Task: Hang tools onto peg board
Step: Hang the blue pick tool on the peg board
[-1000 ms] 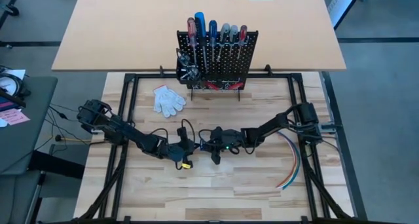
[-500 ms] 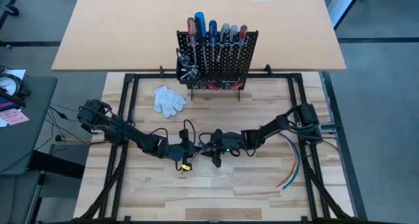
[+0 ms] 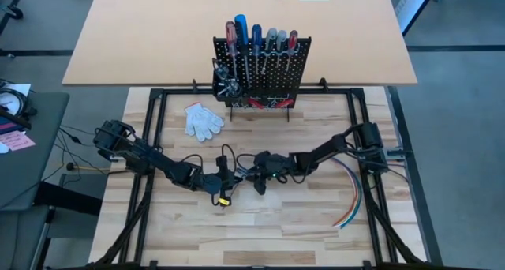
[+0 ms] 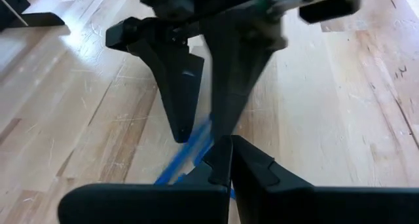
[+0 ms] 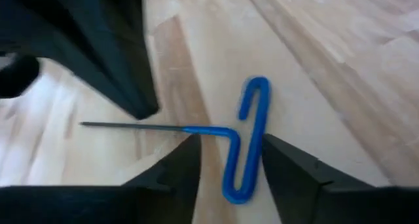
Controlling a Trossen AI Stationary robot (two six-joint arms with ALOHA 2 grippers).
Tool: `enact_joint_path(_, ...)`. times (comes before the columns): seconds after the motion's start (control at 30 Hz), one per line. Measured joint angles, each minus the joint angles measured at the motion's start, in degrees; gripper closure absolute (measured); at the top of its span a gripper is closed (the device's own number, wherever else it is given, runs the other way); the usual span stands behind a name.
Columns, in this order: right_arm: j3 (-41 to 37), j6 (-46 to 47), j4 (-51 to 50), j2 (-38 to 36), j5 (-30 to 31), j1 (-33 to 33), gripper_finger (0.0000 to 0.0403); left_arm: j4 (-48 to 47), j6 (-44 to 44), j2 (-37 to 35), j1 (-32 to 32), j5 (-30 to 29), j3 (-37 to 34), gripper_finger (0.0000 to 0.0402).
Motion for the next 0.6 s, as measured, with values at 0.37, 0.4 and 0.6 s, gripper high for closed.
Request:
enact_joint_path(0.37, 0.02, -0.16, -3.61, 0.01, 0.98, -0.62, 0.031, -4.38, -1.51, 0.0, 0.02, 0.01, 0.0, 0.0401)
enact_joint_path(0.4, 0.04, -0.97, -4.04, 0.01, 0.91, -0.5, 0.031, -5.73, -2.22, 0.0, 0.06, 0.74, 0.0, 0.0401)
enact_joint_path(0.6, 0.09, -2.87, -5.08, -0.04, -0.39, -0.14, 0.0276, -9.73, -5.12, 0.02, 1.55, 14.46, 0.0, 0.0401)
